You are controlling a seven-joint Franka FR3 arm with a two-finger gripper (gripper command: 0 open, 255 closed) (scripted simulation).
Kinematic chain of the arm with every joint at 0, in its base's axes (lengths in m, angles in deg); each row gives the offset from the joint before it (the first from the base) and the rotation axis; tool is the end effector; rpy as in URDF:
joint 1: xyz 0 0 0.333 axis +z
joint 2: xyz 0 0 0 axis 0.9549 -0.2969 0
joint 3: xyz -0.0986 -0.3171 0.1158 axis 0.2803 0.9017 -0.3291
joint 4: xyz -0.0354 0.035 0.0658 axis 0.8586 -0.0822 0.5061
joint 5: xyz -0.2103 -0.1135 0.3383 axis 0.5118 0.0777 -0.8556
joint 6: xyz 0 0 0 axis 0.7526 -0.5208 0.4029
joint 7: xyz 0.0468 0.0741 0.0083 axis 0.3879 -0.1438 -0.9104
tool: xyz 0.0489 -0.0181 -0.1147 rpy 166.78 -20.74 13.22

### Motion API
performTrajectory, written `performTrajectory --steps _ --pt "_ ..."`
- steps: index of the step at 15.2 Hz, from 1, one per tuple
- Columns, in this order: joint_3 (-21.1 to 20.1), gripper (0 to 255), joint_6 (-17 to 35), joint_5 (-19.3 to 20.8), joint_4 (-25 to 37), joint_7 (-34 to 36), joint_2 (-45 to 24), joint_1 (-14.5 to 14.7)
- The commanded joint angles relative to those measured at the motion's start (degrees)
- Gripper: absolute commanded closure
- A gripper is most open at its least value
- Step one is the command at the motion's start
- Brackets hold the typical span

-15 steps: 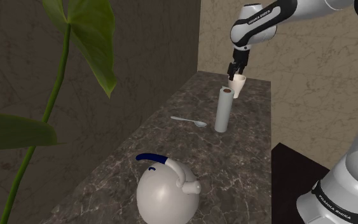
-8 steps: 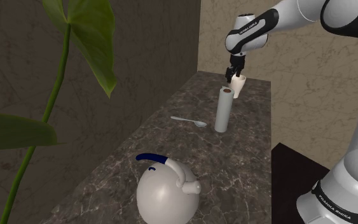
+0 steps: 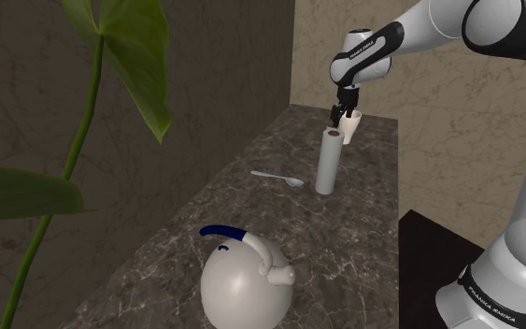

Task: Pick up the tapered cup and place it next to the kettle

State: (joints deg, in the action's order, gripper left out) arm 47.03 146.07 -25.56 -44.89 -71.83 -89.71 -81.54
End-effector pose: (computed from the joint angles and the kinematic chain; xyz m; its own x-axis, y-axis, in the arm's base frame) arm 0.6255 -0.2586 0.3718 0.9939 0.0825 0.0734 0.0711 -0.9867 0.1464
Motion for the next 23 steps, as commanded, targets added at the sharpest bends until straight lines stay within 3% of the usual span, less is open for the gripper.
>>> performTrajectory --steps 1,4,5,14,23 --pt "0.0 0 0.1 0.0 0.0 0.0 0.0 0.0" --pt "0.0 0 0.1 0.0 0.0 0.0 0.0 0.0" --pt "0.0 255 0.1 0.0 0.0 0.0 0.0 0.0" --pt "0.0 255 0.1 0.0 0.0 0.0 0.0 0.0" --pt "0.3 255 -6.0 0.6 3.3 0.0 2.8 0.2"
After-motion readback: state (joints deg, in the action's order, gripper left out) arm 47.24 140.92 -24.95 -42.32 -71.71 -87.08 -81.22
